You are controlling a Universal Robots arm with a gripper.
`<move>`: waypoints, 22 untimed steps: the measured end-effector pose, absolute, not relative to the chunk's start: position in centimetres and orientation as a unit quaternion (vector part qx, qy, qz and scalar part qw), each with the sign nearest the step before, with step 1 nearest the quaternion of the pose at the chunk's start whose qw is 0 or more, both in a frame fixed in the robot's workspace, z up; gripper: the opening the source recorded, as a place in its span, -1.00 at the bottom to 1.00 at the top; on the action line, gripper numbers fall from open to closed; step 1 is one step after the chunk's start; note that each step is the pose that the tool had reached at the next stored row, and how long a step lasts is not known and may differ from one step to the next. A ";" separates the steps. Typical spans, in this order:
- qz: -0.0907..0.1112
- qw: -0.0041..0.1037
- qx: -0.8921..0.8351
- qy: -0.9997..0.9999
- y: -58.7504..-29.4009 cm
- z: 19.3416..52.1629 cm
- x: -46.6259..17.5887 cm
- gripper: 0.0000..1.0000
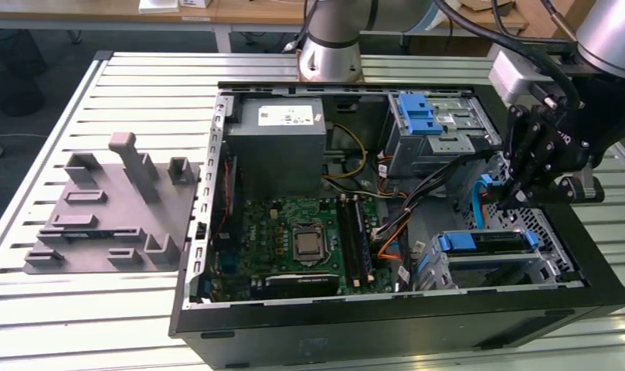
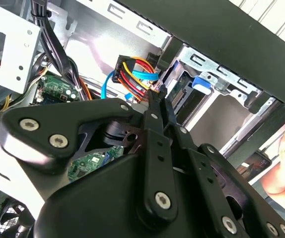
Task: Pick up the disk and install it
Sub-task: 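Insert the first disk wire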
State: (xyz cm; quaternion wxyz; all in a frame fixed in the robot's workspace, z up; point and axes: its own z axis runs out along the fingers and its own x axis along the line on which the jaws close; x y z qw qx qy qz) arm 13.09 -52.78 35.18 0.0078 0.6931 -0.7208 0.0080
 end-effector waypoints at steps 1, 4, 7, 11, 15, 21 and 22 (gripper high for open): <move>0.008 0.008 0.693 -0.721 -52.8 35.2 13.1 -0.67; 0.008 0.008 0.693 -0.721 -53.2 35.2 13.1 -0.67; 0.010 0.010 0.693 -0.721 -53.7 35.1 13.1 -0.67; 0.014 0.014 0.693 -0.721 -54.3 35.0 13.1 -0.67; 0.015 0.014 0.693 -0.721 -54.5 34.5 13.1 -0.67; 0.003 0.027 0.693 -0.721 -54.5 34.4 13.2 -0.67; 0.002 0.028 0.693 -0.721 -54.6 34.3 13.2 -0.67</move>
